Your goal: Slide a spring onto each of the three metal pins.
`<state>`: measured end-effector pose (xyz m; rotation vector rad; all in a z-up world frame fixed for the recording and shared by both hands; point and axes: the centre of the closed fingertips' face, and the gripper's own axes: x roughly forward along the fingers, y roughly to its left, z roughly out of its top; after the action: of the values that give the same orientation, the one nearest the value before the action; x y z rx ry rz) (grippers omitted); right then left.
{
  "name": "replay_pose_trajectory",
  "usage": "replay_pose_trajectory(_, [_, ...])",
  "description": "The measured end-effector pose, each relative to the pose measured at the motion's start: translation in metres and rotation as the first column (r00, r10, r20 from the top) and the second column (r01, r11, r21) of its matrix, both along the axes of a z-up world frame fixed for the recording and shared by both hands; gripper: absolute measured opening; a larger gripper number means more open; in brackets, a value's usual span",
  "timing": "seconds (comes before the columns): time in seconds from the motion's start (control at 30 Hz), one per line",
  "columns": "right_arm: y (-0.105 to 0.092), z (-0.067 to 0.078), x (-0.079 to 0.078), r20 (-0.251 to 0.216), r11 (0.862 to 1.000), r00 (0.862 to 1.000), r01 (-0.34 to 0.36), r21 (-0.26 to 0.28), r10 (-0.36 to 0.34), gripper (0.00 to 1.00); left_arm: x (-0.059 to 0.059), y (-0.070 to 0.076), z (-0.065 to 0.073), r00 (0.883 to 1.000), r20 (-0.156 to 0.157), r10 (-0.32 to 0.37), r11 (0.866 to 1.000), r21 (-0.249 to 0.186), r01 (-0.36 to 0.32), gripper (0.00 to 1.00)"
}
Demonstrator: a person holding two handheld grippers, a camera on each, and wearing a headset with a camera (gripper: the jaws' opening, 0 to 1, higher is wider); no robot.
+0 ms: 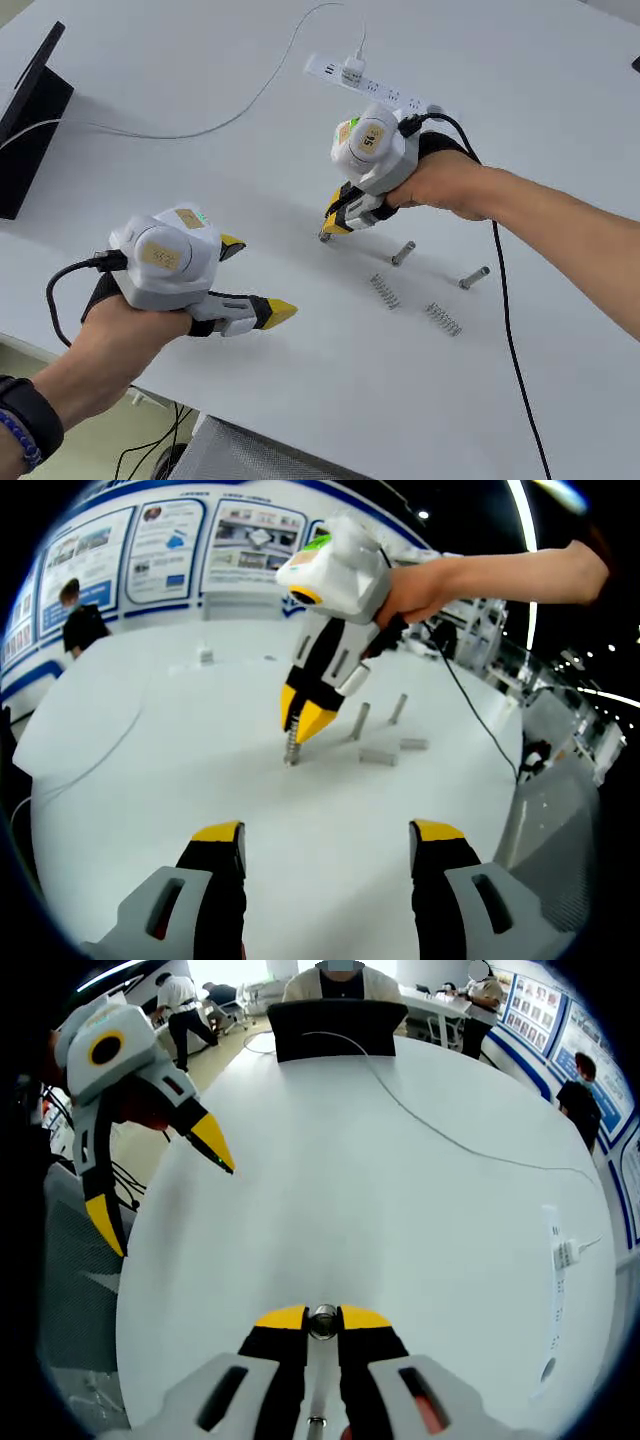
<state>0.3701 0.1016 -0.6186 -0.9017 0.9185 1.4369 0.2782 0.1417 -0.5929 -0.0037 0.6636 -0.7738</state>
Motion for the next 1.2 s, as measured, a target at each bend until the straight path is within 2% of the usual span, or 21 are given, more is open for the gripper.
replay_pose_trajectory(0.37, [-0.001,-0.011,0.002,-0.009,1.0,1.0,-0.004,-0.004,0.004,0.12,0.0,-0.001,-0.003,1.0,-0.006,0.002,1.0,-0.001,-0.002,0.68])
replay_pose_trajectory(0.9, [-0.003,-0.017,-0.005,-0.021,1.0,1.0,-0.006,-0.013,0.005,0.15,-0.003,0.001,-0.005,1.0,-0.016,0.004,1.0,0.002,-0.004,0.68])
replay_pose_trajectory(1.2, [-0.006,-0.008,-0.003,-0.018,1.0,1.0,0.019,0.004,-0.019,0.24,-0.003,0.0,-0.004,1.0,-0.015,0.001,1.0,0.001,-0.001,0.68])
